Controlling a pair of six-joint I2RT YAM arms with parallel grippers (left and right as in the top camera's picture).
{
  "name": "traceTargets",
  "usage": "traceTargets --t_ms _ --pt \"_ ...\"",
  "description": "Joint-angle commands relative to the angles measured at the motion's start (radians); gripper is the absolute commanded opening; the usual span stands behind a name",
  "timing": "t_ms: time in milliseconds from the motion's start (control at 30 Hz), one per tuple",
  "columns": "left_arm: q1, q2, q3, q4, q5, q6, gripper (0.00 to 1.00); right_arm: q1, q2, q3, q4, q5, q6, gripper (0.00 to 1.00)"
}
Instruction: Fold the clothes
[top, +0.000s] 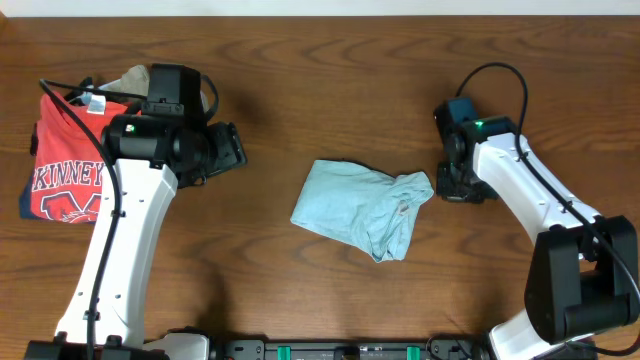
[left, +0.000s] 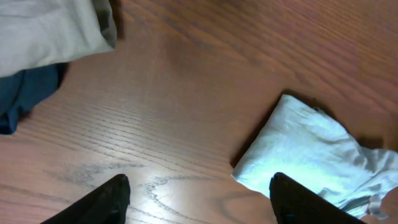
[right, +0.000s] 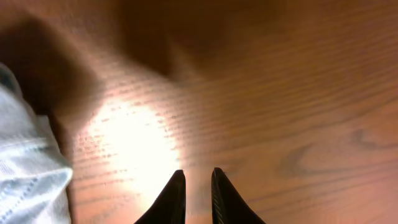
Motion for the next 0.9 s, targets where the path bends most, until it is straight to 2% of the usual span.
traceTargets --t_ms 0,100,167,300,867 --pt "0.003 0.01 -0.008 -0.003 -0.003 -0.005 0.74 -0.002 -0.042 0.042 -0.002 -0.187 -0.063 0.14" --pt "0.003 0.02 -0.009 -0.002 -0.003 -0.005 0.74 0.015 -0.09 0.049 0.031 -0.52 -0.228 0.18" --pt "0.003 0.029 -0.011 -0.002 -0.002 -0.005 0.75 0.029 -0.111 0.049 0.036 -0.614 -0.269 0.22" --pt "0.003 0.045 -0.011 -0.003 -0.002 -0.005 0.75 0.076 -0.116 0.044 0.04 -0.622 -0.268 0.3" --pt "0.003 0.047 -0.013 -0.003 -0.002 -0.005 0.75 0.236 0.015 0.029 0.156 -0.628 -0.223 0.3"
